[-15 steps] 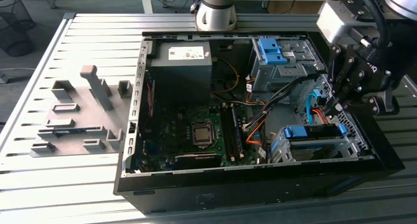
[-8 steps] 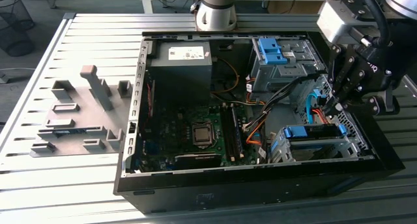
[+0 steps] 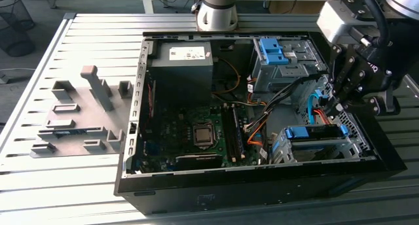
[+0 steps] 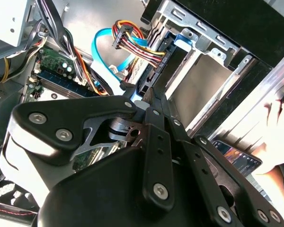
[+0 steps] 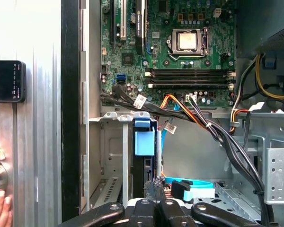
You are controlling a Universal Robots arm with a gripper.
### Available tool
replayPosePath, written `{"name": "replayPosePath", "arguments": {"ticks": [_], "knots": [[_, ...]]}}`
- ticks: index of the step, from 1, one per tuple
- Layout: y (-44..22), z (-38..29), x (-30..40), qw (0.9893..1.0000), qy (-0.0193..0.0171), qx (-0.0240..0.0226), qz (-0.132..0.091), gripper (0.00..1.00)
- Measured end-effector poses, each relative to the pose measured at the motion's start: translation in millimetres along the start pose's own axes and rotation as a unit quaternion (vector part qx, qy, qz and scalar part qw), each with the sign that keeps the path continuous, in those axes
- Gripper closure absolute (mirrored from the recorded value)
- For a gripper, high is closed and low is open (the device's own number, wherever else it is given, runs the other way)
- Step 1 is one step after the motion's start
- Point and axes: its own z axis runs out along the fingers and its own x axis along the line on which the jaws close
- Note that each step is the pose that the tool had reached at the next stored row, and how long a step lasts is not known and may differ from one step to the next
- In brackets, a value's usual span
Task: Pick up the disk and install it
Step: 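Insert the second disk wire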
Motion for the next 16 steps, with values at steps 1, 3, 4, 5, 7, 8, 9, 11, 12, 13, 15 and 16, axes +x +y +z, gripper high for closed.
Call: {"name": "replayPosePath", "arguments": {"ticks": [1, 3, 4, 5, 7, 8, 9, 11, 12, 13, 15, 16], "knots": [[0.1, 0.0, 0.0, 1.0000, 0.0000, 0.0000, 0.000, 0.89], [0.1, -0.9, -0.1, 1.0000, 0.0000, 0.0000, 0.000, 0.89], [0.2, -2.4, -0.1, 1.0000, 0.0000, 0.0000, 0.000, 0.89], [0.2, -4.2, 0.0, 1.0000, -0.0001, 0.0000, 0.000, 0.89], [0.2, -8.5, 0.1, 1.0000, -0.0002, 0.0000, 0.000, 0.89], [0.2, -10.9, 0.1, 1.0000, -0.0001, 0.0000, 0.000, 0.89], [0.2, -13.0, 0.1, 1.0000, -0.0001, 0.0000, 0.000, 0.89], [0.2, -14.5, -1.2, 1.0000, -0.0002, 0.0000, 0.000, 0.89], [0.2, -14.6, -2.3, 1.0000, -0.0002, 0.0000, 0.000, 0.89], [0.7, -14.6, -3.7, 1.0000, -0.0001, 0.0000, 0.000, 0.89], [1.6, -14.7, -6.0, 1.0000, -0.0001, 0.0000, 0.000, 0.89], [2.1, -14.7, -7.4, 1.0000, -0.0001, 0.0000, 0.000, 0.89]]}}
